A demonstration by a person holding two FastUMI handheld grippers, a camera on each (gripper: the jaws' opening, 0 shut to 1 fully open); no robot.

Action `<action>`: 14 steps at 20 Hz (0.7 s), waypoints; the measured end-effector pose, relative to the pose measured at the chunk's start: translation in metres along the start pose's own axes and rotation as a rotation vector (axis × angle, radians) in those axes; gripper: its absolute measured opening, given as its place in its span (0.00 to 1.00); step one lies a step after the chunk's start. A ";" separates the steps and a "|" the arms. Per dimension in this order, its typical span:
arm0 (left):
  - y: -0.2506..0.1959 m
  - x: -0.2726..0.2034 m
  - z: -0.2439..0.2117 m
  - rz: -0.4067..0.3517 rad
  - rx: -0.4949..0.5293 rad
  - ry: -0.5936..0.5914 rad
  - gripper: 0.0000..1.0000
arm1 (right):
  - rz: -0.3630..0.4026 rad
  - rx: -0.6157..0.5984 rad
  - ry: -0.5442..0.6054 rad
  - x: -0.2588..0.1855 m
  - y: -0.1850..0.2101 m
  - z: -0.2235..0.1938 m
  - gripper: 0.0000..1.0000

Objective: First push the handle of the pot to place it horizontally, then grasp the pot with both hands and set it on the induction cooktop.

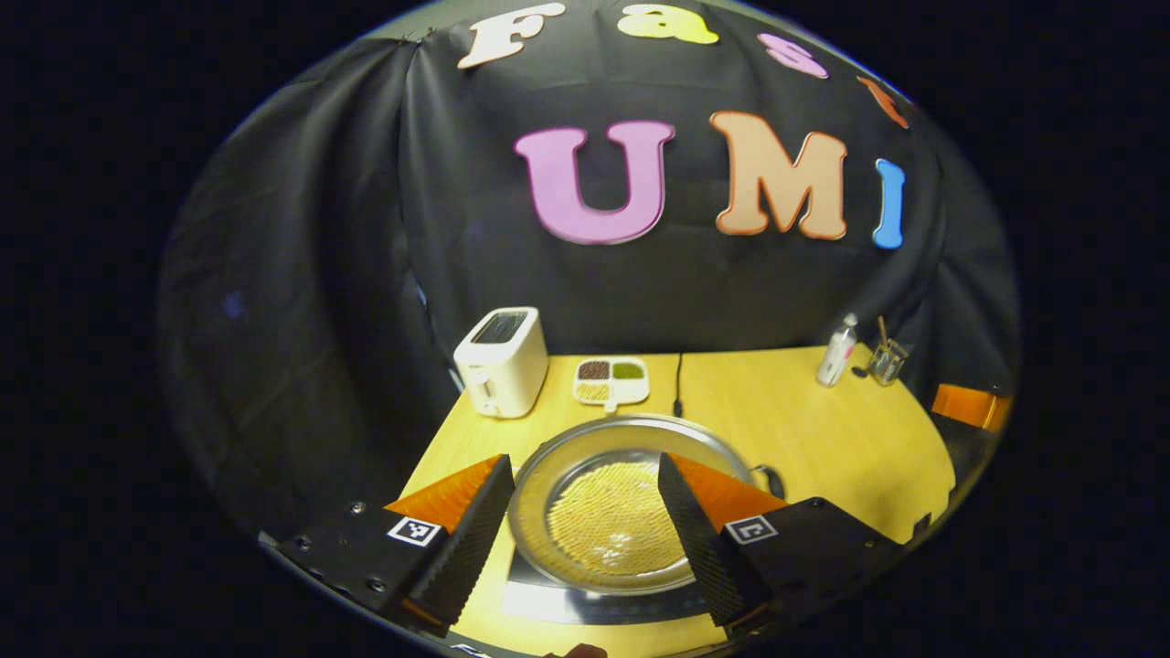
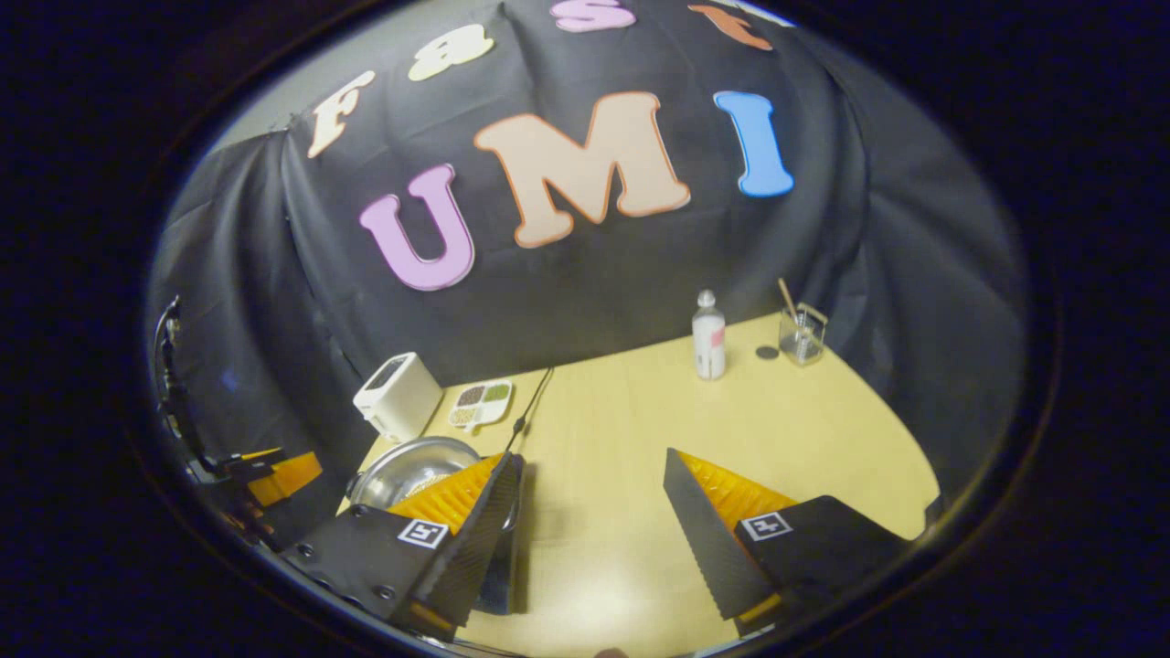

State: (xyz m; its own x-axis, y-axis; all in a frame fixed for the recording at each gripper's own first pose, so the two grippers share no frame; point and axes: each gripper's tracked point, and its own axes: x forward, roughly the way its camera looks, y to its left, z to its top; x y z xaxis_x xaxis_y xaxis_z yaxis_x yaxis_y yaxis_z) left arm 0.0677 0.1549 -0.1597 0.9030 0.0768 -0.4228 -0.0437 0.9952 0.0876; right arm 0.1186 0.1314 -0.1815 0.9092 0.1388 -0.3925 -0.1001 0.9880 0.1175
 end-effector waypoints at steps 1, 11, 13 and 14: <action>-0.026 -0.005 0.014 -0.016 -0.009 -0.048 0.97 | 0.008 -0.019 -0.036 -0.011 -0.007 0.018 1.00; -0.172 -0.098 0.109 -0.057 -0.045 -0.397 0.95 | 0.084 -0.088 -0.362 -0.138 -0.079 0.159 0.92; -0.189 -0.109 0.109 -0.071 -0.073 -0.416 0.95 | 0.058 -0.118 -0.401 -0.155 -0.094 0.155 0.92; -0.196 -0.112 0.108 -0.082 -0.085 -0.421 0.95 | 0.047 -0.132 -0.415 -0.161 -0.102 0.156 0.92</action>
State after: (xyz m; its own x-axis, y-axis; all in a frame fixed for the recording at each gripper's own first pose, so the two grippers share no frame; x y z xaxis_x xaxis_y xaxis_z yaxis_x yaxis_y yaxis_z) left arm 0.0211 -0.0551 -0.0315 0.9997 -0.0161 -0.0191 0.0159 0.9998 -0.0128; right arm 0.0452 -0.0021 0.0120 0.9851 0.1714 0.0137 -0.1714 0.9852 -0.0013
